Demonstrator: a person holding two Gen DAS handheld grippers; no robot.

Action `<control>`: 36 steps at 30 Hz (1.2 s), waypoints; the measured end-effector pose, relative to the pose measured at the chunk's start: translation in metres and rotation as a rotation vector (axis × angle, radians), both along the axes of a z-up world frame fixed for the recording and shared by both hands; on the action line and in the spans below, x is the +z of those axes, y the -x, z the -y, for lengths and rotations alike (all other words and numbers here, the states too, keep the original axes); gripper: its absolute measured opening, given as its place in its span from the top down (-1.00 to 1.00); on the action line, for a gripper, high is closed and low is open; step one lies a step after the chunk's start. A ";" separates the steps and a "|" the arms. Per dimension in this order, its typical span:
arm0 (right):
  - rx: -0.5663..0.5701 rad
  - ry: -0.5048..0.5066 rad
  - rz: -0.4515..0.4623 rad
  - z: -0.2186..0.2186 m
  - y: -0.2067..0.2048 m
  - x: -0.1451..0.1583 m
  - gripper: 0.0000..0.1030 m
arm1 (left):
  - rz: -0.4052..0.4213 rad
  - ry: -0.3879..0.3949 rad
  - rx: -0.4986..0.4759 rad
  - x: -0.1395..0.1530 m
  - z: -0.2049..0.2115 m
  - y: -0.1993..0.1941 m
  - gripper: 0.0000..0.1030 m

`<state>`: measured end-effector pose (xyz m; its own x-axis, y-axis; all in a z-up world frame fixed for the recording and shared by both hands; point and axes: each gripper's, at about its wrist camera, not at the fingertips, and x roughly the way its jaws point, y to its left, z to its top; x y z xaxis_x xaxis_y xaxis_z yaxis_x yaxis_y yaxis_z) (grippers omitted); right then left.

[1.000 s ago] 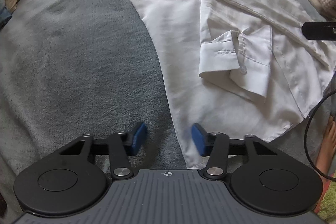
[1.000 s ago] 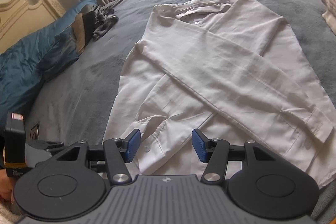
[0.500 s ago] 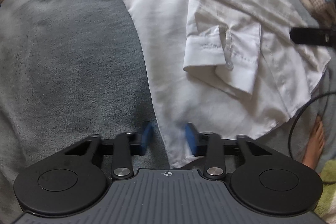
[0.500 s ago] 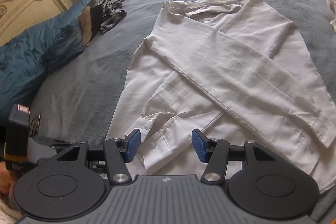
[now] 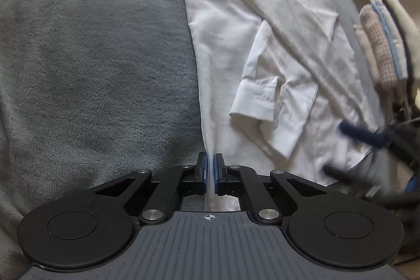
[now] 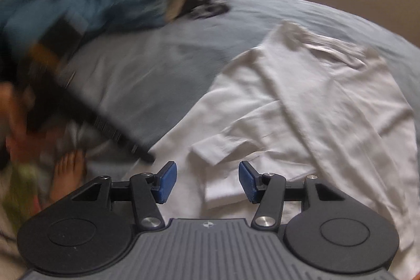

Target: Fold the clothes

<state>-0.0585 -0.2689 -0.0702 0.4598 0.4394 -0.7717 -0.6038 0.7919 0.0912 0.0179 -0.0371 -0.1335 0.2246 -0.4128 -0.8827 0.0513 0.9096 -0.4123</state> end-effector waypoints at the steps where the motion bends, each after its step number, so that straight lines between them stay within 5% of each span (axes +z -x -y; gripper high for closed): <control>1: 0.030 0.017 0.001 -0.006 0.003 -0.003 -0.08 | 0.001 0.011 0.007 0.002 -0.002 -0.001 0.94; 16: 0.267 0.119 0.015 -0.074 0.034 -0.038 -0.23 | 0.000 0.071 0.030 0.007 -0.006 -0.005 0.94; 31: 0.230 0.220 0.018 -0.095 0.032 -0.072 -0.18 | -0.025 0.093 0.036 -0.001 -0.008 -0.004 0.94; 36: 0.214 0.212 0.020 -0.092 0.030 -0.072 0.05 | -0.036 0.116 0.057 -0.003 -0.012 -0.005 0.94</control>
